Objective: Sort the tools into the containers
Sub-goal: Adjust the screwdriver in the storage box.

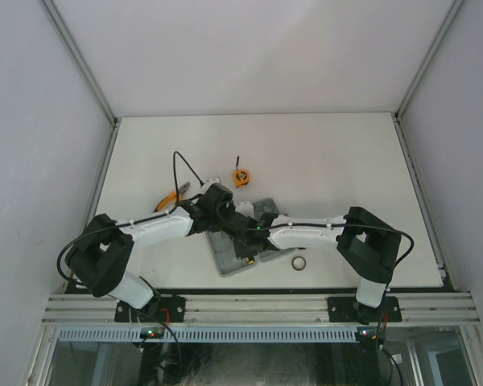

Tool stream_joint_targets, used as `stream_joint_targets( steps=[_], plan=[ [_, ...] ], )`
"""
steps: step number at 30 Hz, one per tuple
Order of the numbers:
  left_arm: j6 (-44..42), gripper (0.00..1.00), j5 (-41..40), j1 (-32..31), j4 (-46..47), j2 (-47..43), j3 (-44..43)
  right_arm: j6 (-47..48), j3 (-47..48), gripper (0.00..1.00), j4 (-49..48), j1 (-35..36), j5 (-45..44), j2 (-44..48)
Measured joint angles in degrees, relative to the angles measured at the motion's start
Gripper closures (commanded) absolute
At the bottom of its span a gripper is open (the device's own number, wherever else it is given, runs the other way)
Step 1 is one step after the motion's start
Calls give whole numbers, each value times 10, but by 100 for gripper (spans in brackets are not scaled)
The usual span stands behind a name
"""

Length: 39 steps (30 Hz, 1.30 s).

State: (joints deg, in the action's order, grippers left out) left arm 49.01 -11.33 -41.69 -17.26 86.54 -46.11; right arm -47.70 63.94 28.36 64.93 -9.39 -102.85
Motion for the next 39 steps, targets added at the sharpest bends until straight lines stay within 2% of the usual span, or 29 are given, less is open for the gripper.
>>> stream_joint_targets(
  steps=[14, 21, 28, 32, 39],
  plan=[
    [0, 99, 1, 0, 1, 0, 0, -30, 12, 100, 32, 13, -33, -18],
    [-1, 94, 1, -1, 5, -1, 0, -19, -19, 100, -11, 16, -35, 18],
    [-6, 86, 10, -3, 11, -1, 0, 22, -43, 92, -43, 16, -14, 37],
    [-8, 82, 11, -4, 13, -4, 0, 31, -52, 84, -43, 16, -3, 50],
    [-22, 70, 7, -5, 4, -22, 0, 47, -58, 74, -49, 5, 5, 115]
  ],
)
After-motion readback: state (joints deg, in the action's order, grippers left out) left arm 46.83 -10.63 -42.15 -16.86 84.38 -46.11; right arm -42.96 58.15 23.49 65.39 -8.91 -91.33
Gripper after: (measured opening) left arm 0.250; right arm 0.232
